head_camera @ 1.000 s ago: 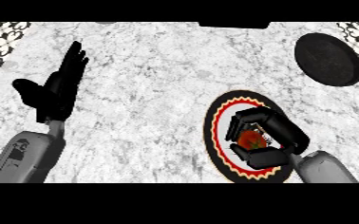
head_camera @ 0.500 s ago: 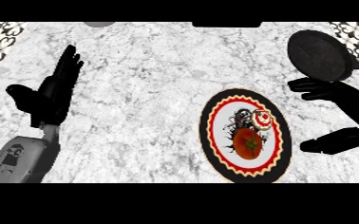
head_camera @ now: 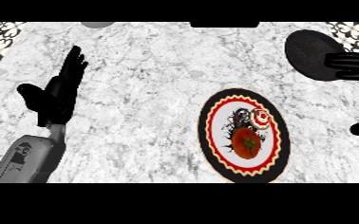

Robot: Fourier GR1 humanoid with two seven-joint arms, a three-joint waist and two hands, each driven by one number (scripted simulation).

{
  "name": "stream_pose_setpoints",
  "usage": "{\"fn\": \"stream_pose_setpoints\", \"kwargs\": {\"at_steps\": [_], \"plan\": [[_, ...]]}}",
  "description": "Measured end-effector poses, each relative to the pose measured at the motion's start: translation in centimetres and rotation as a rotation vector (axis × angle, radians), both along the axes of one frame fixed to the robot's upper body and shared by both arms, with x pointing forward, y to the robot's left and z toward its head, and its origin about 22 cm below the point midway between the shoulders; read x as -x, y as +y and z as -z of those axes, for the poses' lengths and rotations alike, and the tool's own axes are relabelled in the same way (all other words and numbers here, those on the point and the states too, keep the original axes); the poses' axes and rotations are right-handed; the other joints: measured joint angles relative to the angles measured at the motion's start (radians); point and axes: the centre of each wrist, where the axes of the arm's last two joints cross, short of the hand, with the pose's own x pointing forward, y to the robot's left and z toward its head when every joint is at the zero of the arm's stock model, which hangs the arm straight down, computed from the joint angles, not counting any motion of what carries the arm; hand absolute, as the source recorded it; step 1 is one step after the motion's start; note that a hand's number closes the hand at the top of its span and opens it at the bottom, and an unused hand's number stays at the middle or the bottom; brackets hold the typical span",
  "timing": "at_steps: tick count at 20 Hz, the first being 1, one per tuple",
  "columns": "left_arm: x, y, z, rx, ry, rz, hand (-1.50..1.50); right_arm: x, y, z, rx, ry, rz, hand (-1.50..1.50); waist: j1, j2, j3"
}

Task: Pick the tomato from the plate and place it in the pan

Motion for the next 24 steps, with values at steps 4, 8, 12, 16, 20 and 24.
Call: {"fn": "stream_pose_setpoints", "kwargs": {"at_steps": [4,8,12,16,20,24], "plan": [[0.4,0.6,0.3,-0.004,0.003,-0.005,0.0,0.7,1.8,-2.0,0.03,-0.056,-0.047,-1.5,-0.008,-0.004,-0.001],[0.7,0.2,0.4,-0.005,0.0,-0.002,0.0,1.2,3.4,-3.4,0.038,-0.087,-0.077,-1.5,-0.009,-0.004,-0.001],[0.7,1.1,-0.1,-0.008,0.0,-0.005,0.0,2.1,5.4,-3.5,0.065,-0.048,-0.132,-1.5,-0.01,-0.005,-0.001],[0.6,1.5,-0.1,-0.005,0.004,-0.008,0.0,3.2,7.4,-2.6,0.089,-0.006,-0.197,-1.5,-0.011,-0.004,-0.001],[1.0,1.8,0.2,-0.003,0.001,-0.012,0.0,4.6,7.9,-1.8,0.13,0.003,-0.207,-1.5,-0.012,-0.004,-0.001],[0.9,0.9,0.3,-0.004,-0.001,-0.01,0.0,5.5,8.3,-0.9,0.176,0.025,-0.175,-1.5,-0.013,-0.004,-0.001]]}}
